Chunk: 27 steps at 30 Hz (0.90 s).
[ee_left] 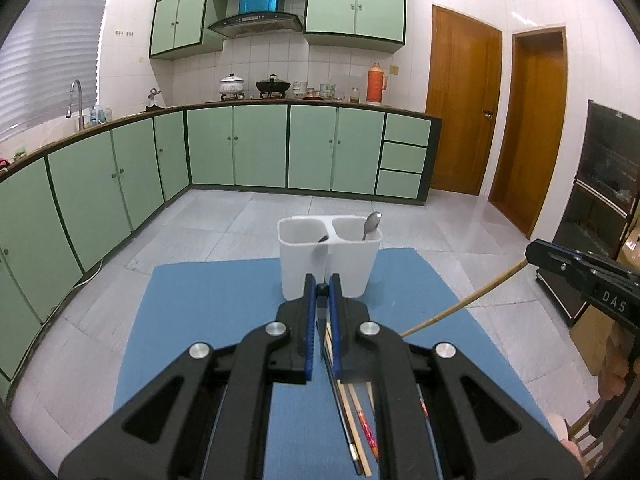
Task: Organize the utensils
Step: 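Carry both chopsticks upright into the white holder and open both tools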
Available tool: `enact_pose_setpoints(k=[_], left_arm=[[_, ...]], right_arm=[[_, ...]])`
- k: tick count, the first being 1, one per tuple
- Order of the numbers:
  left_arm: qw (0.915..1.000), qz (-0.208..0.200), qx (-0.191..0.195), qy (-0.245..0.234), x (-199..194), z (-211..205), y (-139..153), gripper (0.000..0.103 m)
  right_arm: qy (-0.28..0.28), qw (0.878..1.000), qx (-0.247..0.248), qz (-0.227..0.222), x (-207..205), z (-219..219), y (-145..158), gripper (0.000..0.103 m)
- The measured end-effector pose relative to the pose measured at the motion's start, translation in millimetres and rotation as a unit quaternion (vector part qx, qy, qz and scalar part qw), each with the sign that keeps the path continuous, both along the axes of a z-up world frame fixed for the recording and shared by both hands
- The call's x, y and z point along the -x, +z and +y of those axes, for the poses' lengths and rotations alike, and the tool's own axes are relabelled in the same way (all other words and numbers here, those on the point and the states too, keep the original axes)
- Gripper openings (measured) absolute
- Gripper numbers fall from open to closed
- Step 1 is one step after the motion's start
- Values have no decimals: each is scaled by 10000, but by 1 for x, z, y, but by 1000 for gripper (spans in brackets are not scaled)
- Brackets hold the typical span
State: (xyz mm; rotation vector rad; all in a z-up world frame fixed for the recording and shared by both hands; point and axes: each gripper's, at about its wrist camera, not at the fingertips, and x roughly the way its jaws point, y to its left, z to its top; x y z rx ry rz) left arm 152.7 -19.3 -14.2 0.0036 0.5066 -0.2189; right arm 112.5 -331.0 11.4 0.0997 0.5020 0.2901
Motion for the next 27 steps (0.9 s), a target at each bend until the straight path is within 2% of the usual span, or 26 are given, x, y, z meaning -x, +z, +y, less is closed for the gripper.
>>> enact_pose_setpoints(k=[14, 27], left_arm=[[9987, -447, 226, 19, -13, 6, 43, 6], [9900, -1338, 430, 116, -44, 0, 112, 6]], right_arm=[[181, 9994, -28, -310, -21, 0, 37, 7], [138, 9962, -50, -864, -55, -3, 91, 7]])
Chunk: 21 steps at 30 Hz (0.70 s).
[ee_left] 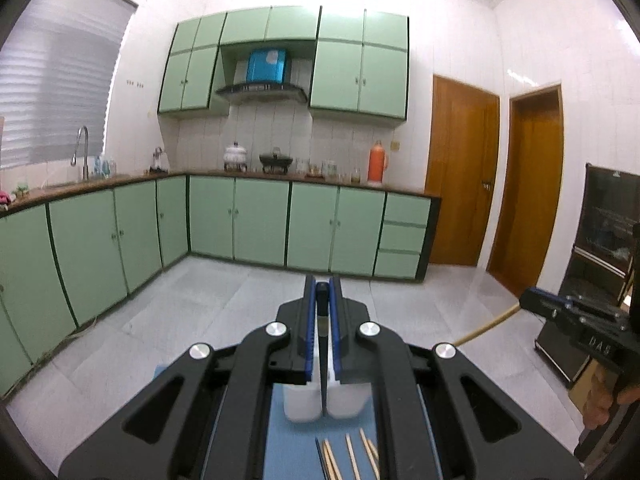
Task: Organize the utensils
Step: 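Carry both chopsticks upright into the white holder and open both tools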
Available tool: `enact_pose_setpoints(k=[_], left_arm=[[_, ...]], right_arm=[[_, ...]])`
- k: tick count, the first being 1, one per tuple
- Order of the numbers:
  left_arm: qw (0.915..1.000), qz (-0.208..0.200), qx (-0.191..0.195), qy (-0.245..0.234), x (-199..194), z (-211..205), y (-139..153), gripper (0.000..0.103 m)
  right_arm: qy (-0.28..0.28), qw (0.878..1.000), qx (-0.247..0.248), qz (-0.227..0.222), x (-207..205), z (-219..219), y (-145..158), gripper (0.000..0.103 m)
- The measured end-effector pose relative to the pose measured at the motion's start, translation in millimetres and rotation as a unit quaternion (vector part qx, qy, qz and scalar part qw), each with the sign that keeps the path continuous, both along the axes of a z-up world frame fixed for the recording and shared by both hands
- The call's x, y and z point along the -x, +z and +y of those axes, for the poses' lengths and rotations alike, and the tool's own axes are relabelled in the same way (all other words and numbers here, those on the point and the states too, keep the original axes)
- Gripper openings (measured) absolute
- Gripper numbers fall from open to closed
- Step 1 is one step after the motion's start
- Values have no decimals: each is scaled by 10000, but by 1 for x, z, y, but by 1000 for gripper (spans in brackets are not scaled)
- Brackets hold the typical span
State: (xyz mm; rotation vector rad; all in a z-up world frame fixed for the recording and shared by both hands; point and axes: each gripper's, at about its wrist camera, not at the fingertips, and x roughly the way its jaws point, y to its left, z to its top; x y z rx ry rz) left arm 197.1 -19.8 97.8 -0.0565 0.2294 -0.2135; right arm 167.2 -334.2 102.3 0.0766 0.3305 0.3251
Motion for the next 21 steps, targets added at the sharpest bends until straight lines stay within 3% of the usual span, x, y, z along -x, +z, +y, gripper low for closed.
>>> enact_pose_setpoints(k=[5, 10, 21], left_arm=[[9996, -252, -70, 135, -21, -11, 12, 6], [9993, -287, -107, 196, -58, -19, 4, 6], [9985, 456, -272, 142, -123, -24, -64, 6]], right_arm=[[6, 10000, 14, -18, -22, 6, 6, 7], [4, 9997, 103, 209, -59, 19, -2, 7], [139, 9936, 542, 982, -125, 56, -61, 7]])
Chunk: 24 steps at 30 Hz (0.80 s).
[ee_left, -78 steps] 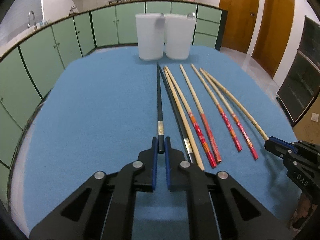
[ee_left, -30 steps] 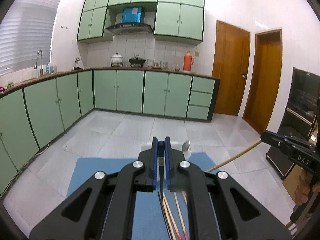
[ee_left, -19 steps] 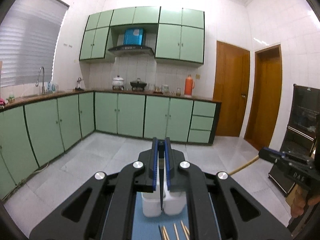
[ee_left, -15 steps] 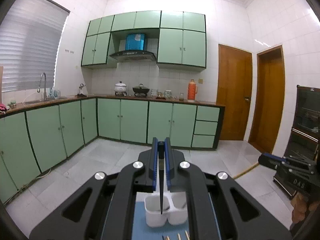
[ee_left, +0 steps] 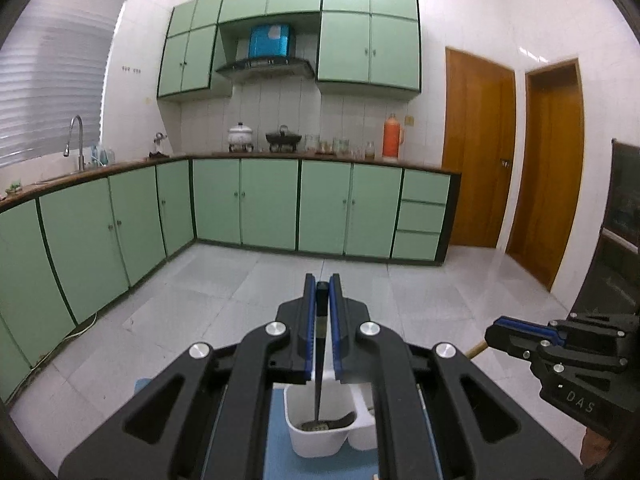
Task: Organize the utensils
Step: 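Carry both chopsticks upright into the white holder and open both tools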
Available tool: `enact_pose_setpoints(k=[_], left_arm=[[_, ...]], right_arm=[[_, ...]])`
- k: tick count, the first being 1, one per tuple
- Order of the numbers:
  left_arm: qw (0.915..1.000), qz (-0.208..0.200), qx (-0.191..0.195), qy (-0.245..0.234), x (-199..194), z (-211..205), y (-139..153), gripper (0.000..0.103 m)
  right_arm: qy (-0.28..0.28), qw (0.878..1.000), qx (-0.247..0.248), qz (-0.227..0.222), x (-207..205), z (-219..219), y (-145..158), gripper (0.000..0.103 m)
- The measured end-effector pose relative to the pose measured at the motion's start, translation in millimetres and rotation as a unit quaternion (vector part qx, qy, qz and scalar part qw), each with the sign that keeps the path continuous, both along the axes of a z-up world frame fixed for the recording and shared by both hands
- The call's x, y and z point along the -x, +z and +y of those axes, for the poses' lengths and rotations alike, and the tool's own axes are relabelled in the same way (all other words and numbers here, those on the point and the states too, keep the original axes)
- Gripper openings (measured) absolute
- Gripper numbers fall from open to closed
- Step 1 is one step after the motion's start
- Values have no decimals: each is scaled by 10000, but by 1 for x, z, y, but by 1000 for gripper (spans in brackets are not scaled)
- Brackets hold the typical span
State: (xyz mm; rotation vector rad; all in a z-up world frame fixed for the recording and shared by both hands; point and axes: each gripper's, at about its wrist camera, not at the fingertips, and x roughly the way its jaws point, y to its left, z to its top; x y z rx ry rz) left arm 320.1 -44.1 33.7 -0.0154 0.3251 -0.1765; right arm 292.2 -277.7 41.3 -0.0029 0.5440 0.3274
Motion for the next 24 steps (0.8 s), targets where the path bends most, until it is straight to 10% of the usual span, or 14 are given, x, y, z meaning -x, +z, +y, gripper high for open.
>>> enact_pose_setpoints(k=[12, 16, 24], left_arm=[[9984, 558, -44, -52, -14, 14, -39, 7], [9989, 461, 51, -29, -3, 21, -35, 40], [9991, 324, 235, 163, 19, 40, -29, 65]], right_arm=[[90, 9997, 85, 212, -5, 9, -28, 7], [40, 9998, -25, 177, -3, 6, -25, 17], [-251, 9993, -275, -62, 16, -19, -17, 51]])
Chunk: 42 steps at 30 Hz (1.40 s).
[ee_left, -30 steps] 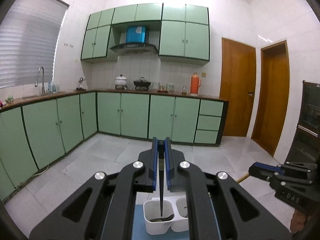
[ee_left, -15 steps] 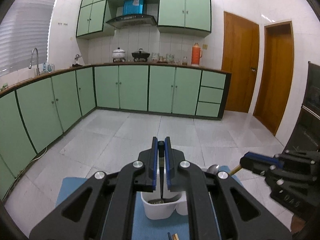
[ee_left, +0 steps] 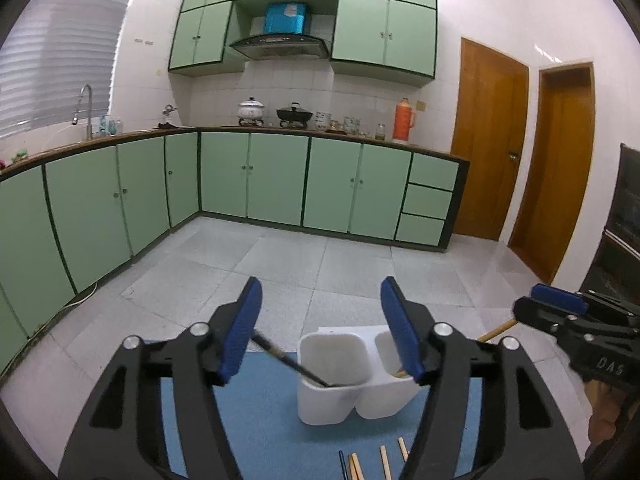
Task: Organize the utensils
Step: 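Carry both chopsticks upright into the white holder and open both tools, then grasp a red-patterned chopstick with the right tool while the left tool returns to the mat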
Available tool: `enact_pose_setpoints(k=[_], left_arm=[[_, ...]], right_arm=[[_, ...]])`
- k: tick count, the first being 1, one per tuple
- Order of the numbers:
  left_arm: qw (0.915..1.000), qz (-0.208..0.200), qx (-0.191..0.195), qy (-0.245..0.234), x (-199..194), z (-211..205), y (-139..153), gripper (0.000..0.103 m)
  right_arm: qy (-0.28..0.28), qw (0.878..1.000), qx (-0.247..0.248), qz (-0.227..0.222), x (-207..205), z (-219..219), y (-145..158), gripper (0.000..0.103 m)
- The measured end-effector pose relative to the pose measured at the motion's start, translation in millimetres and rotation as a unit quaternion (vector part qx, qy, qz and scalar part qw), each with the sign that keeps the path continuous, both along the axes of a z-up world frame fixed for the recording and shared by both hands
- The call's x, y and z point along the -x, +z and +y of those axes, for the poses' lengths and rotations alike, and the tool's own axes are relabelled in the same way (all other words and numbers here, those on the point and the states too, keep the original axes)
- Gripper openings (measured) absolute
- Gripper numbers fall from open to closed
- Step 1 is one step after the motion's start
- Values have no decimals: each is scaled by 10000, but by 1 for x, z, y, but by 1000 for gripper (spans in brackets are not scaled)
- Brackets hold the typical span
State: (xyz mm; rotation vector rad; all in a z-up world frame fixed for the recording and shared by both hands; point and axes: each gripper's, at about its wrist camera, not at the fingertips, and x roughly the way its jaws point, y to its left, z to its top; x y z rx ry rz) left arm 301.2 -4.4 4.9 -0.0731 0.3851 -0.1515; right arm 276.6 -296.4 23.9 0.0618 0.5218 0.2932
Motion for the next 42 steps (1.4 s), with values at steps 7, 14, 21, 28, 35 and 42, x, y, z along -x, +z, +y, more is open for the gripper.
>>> enact_pose_setpoints(k=[7, 14, 21, 28, 35, 42], left_arm=[[9997, -117, 6, 231, 35, 11, 2, 86], [9996, 182, 20, 234, 84, 16, -28, 90], [9973, 671, -243, 166, 122, 21, -69, 91], [9914, 1211, -488, 13, 155, 24, -109, 91], [9862, 1555, -562, -72, 176, 23, -136, 91], [9818, 1827, -504, -115, 193, 14, -156, 91]], right_arm=[[-323, 9990, -159, -249, 36, -21, -3, 74], [-601, 9979, -64, -244, 89, -29, -34, 89], [-722, 9973, 57, 148, 133, -23, -79, 96], [-787, 9942, 6, 735, 166, -22, -125, 97], [-732, 9909, -6, 1131, 198, -17, -158, 96], [-564, 9894, 95, 1334, 221, -8, -180, 84]])
